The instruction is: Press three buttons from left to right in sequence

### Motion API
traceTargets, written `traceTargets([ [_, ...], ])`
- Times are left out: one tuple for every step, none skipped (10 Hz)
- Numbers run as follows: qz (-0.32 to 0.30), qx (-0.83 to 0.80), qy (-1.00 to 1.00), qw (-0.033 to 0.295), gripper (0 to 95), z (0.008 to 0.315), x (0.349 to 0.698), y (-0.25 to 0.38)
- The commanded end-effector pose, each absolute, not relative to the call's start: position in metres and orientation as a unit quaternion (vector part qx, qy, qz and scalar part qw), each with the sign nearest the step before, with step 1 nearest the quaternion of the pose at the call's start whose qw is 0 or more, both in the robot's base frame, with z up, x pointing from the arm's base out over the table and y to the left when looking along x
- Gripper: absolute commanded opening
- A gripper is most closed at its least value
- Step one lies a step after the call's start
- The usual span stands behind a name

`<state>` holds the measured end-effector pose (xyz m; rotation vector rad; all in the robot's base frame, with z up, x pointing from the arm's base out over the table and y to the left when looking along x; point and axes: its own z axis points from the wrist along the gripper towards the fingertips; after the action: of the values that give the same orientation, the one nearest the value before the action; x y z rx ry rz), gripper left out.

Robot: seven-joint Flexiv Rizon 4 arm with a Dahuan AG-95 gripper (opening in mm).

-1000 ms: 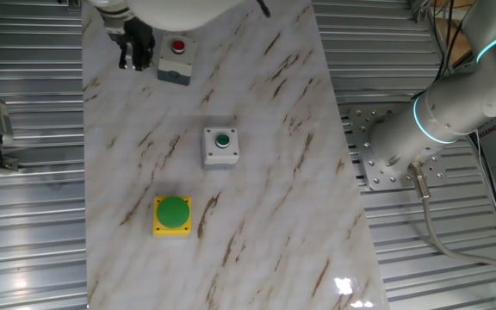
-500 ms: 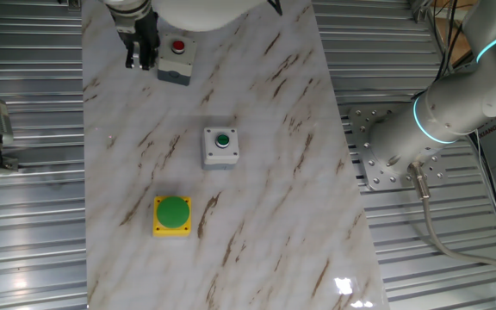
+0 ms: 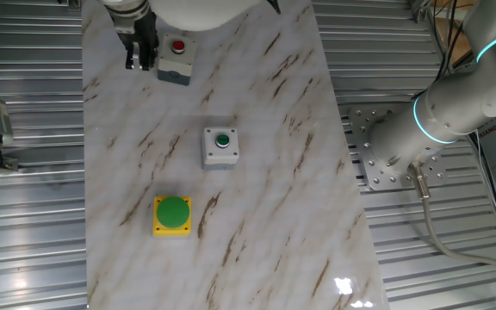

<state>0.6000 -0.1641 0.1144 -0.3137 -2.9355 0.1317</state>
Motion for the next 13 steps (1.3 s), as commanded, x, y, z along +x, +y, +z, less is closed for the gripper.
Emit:
traceTargets([
  [0.038, -0.104, -0.989, 0.097, 0.0, 0.1139, 0.6029, -0.1634],
  [0.032, -0.105, -0.989, 0.096, 0.0, 0.1139, 0.6029, -0.1634],
  [0.031, -0.102, -0.990, 0.096, 0.0, 0.1139, 0.6029, -0.1634],
  [0.031, -0.101, -0.990, 0.096, 0.0, 0.1139, 0.6029, -0.1634],
  [0.031, -0.102, -0.990, 0.094, 0.0, 0.1139, 0.6029, -0.1634],
  [0.033, -0.102, -0.990, 0.087, 0.0, 0.1139, 0.6029, -0.1634],
  [0.034, -0.102, -0.990, 0.086, 0.0, 0.1139, 0.6029, -0.1634],
  [0.038, -0.097, -0.991, 0.084, 0.0, 0.1139, 0.6029, -0.1634],
  [0.040, -0.090, -0.992, 0.082, 0.0, 0.1139, 0.6029, -0.1634],
  [0.042, -0.081, -0.992, 0.082, 0.0, 0.1139, 0.6029, -0.1634],
  [0.042, -0.074, -0.993, 0.083, 0.0, 0.1139, 0.6029, -0.1634],
  [0.039, -0.051, -0.994, 0.087, 0.0, 0.1139, 0.6029, -0.1634],
  [0.034, -0.032, -0.995, 0.090, 0.0, 0.1139, 0.6029, -0.1634],
])
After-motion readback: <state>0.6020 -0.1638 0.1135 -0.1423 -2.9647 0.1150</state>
